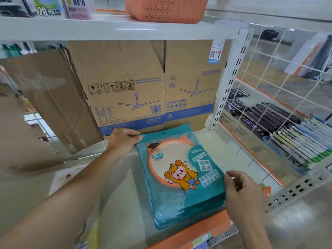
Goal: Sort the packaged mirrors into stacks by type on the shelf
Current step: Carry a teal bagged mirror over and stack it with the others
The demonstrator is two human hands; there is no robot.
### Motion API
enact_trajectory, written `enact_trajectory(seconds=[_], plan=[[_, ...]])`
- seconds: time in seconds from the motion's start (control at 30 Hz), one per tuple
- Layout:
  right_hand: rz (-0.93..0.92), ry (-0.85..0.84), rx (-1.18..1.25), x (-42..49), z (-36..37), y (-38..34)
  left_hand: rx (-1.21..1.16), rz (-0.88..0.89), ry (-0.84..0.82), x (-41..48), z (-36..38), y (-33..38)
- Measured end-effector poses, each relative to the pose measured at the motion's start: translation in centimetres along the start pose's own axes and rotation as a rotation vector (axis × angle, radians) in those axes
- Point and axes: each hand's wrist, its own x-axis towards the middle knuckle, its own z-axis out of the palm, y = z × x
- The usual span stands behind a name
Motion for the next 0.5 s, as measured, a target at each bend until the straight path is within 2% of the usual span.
enact_trajectory(seconds=[0.23,0.5], plan=[[-0.020,-0.026,-0.039,0.5,0.1,1.7,-0.071,-0.018,-0.026,-0.5,0.3,0.0],[-0.072,-0.064,-0.055,1.3,-0.7,1.2,-0.015,0.000,-0.046,-0.8,-0.1,-0.1]])
